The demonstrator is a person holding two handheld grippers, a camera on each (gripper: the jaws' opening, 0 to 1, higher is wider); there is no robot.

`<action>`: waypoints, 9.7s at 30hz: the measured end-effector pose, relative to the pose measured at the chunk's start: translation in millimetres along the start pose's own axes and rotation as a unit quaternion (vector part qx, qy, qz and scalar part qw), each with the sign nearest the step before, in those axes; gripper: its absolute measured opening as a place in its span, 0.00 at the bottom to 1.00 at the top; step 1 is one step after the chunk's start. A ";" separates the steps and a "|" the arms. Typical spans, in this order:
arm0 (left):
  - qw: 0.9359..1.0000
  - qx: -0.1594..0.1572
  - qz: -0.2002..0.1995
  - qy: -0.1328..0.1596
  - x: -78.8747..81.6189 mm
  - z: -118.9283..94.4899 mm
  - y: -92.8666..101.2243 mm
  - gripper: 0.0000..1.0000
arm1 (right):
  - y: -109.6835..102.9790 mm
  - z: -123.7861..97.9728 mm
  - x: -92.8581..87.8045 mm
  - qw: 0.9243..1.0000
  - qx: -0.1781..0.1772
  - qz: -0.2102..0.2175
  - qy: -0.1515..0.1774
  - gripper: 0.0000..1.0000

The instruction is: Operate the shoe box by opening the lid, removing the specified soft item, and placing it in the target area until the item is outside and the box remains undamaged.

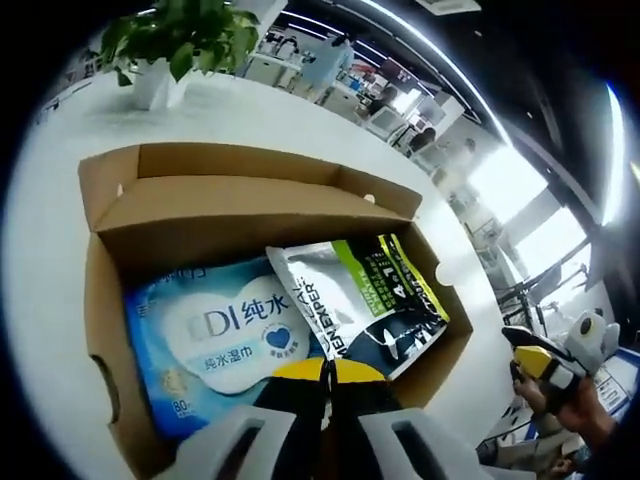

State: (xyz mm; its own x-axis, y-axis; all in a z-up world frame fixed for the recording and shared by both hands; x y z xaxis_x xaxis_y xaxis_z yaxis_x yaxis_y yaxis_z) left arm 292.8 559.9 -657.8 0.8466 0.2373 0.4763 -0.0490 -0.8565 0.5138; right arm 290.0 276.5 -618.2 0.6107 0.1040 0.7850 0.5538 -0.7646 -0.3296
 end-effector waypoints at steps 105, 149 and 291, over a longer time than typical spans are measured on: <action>0.988 -0.064 0.137 0.022 45.9 7.2 118.3 0.00 | 42.1 -11.1 32.8 0.998 -0.046 0.044 -0.013 0.00; 0.968 -0.091 0.227 -0.064 23.0 105.6 214.6 0.00 | 146.3 -78.6 -9.4 0.989 -0.106 0.103 -0.015 0.00; 0.968 0.022 0.249 -0.008 44.7 21.8 91.3 0.14 | 43.8 21.2 23.3 0.995 -0.061 0.011 -0.082 0.09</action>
State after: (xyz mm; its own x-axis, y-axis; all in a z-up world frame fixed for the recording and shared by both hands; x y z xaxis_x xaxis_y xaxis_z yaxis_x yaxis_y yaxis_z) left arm 337.8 482.3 -605.1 0.7316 -0.2166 0.6464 -0.4312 -0.8814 0.1927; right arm 340.5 258.9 -625.5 0.7118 0.1801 0.6789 0.4722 -0.8382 -0.2727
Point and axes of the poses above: the point that each gripper's makers call its tool centre point, and the gripper's own axes: z roughly forward along the fingers, y roughly to its right, x roughly out of its top, the point moved 9 cm from there along -z, roughly backward along the fingers, and after that the axes turned 4 degrees about -y, right-handed, at the moved point
